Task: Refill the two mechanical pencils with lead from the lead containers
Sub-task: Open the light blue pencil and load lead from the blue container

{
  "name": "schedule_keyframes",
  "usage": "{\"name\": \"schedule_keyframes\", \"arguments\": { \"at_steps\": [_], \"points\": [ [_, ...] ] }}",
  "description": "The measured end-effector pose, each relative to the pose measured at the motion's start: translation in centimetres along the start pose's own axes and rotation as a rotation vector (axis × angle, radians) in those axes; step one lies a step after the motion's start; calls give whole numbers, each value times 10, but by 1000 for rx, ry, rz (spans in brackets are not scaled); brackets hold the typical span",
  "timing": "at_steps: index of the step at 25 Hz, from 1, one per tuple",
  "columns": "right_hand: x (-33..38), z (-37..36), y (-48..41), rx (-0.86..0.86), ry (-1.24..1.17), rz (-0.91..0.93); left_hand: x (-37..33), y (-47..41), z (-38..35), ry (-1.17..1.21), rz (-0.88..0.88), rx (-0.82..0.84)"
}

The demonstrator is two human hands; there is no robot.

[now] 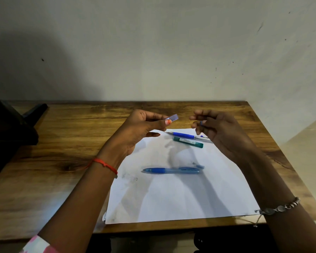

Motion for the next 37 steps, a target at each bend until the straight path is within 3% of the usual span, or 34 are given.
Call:
{"name": "schedule_keyframes", "arguments": {
  "at_steps": [5,9,13,20,37],
  "points": [
    [0,1,1,49,-105,20,0,0,1,-20,11,-15],
    [1,3,1,-39,-117,41,0,1,0,-28,20,1],
    [10,1,4,-93,188,187,-1,0,0,-17,27,21],
    [13,-17,8,-126,590,216,-1,0,-3,-58,48,24],
    [9,-13,3,-38,829,177,3,0,-3,-113,129,49]
  ]
}}
Point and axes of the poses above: each hand's wrist, its own y-axis away from the middle knuckle, its own z-axis out of the back of the hand, x = y × z, the point moved 3 cm from there along -y, towards the middle knuckle, and after that the axes turned 9 degrees about x, right-handed, at the moved point
